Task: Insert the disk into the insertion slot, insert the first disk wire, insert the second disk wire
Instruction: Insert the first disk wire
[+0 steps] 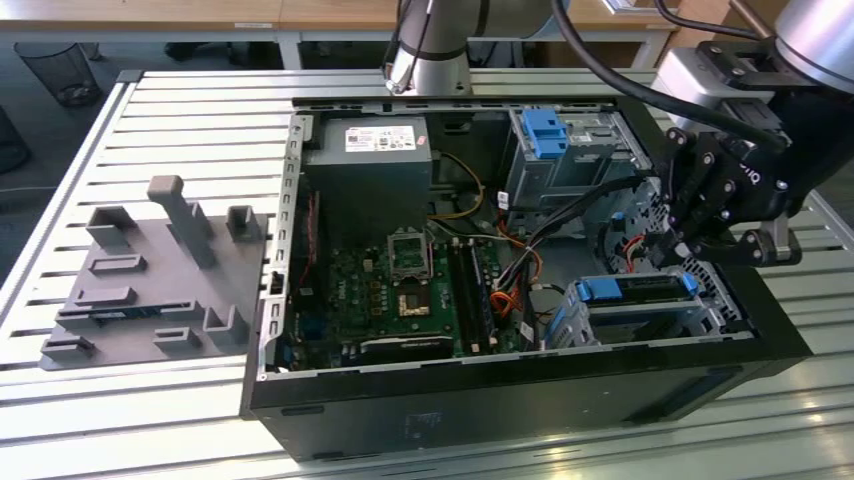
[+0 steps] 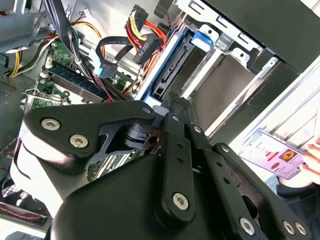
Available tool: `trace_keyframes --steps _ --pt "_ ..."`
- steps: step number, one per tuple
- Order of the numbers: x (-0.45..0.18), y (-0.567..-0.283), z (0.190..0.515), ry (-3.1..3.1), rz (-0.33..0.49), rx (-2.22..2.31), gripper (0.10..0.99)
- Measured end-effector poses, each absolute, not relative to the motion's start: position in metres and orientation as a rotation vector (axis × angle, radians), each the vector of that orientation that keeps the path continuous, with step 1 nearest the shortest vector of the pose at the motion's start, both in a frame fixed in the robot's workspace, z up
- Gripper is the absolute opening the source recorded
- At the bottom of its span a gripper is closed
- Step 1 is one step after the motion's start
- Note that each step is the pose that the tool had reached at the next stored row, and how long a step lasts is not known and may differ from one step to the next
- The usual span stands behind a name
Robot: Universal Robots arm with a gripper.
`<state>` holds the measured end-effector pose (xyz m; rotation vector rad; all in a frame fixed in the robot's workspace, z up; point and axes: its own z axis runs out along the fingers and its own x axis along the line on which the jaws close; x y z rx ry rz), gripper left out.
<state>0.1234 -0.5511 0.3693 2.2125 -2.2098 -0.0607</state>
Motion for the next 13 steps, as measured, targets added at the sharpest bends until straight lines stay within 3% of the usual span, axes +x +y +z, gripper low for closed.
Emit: trace_keyframes --steps 13 --pt "0.1263 -0.5511 0.3692 -2.21 -0.061 2.213 0.106"
